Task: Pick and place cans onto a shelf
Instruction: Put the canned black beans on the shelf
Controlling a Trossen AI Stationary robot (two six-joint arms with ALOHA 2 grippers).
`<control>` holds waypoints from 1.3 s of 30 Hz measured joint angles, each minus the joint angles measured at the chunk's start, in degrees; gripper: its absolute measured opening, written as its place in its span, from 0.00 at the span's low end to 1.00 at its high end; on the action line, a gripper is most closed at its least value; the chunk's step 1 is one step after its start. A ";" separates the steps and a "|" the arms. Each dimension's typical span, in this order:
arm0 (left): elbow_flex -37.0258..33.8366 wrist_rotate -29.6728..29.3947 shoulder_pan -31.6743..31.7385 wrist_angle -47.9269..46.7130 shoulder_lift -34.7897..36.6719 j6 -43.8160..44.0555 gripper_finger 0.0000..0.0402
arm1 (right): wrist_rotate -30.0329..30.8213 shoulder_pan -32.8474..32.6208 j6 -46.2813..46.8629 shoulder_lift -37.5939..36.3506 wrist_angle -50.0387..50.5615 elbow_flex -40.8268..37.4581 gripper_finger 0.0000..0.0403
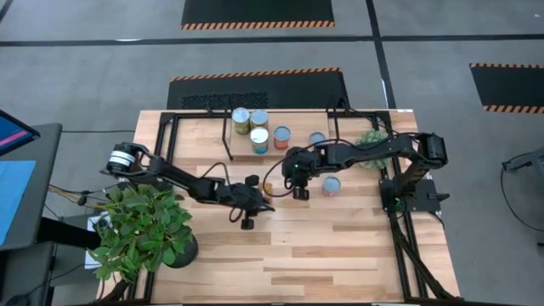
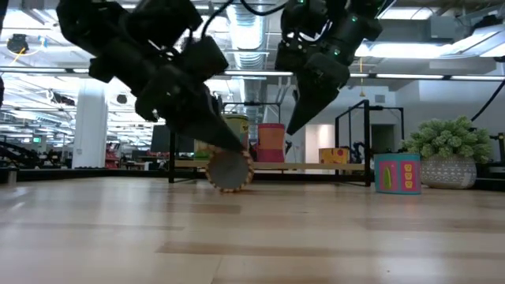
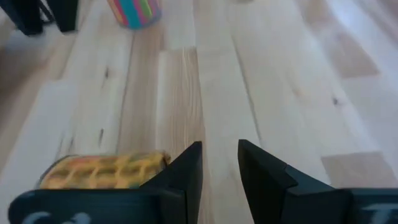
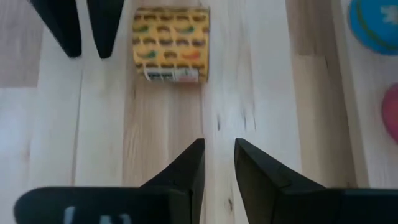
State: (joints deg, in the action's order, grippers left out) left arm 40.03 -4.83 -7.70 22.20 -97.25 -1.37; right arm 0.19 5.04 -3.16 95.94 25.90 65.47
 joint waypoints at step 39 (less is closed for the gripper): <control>1.09 -35.20 -0.30 -22.53 0.17 9.05 0.23 | 0.09 0.40 0.08 1.57 -5.26 -0.02 0.27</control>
State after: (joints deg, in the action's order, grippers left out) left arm 41.12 -40.03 -8.00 -0.33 -97.08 7.69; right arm 0.27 5.43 -3.08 97.51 20.65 65.45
